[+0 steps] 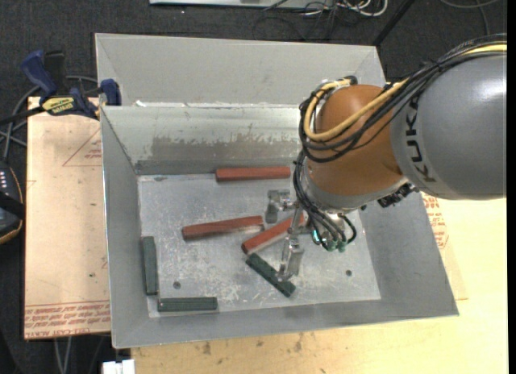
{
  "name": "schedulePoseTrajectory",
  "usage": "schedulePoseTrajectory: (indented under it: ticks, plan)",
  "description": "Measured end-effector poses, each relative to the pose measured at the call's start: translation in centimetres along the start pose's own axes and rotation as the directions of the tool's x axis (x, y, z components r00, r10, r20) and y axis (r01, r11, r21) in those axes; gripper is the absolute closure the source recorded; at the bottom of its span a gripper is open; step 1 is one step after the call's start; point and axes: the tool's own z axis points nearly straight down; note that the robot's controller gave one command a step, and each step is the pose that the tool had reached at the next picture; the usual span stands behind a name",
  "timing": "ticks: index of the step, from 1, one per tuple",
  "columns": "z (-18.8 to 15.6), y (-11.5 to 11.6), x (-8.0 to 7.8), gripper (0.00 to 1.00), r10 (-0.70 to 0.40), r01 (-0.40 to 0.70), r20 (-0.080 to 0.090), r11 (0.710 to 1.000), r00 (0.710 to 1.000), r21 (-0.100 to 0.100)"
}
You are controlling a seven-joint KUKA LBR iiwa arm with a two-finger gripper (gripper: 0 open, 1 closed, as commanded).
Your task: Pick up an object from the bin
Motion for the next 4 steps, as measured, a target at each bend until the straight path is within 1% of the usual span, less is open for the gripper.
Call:
schedulePoseTrajectory:
  ticks: [1, 2, 3, 4]
  plan:
    - [8.9, -0.6, -6.8, 0.0, -0.113, 0.113, 0.009, 0.994, 0.994, 0.001]
    - [10.3, 4.2, -12.0, 0.0, -0.102, 0.102, 0.011, 0.995, 0.995, -0.001]
    - [10.2, 3.9, -11.9, 1.0, -0.096, 0.096, 0.011, 0.995, 0.995, -0.001]
    - [10.2, 3.9, -11.9, 0.0, -0.095, 0.095, 0.009, 0.995, 0.995, 0.0]
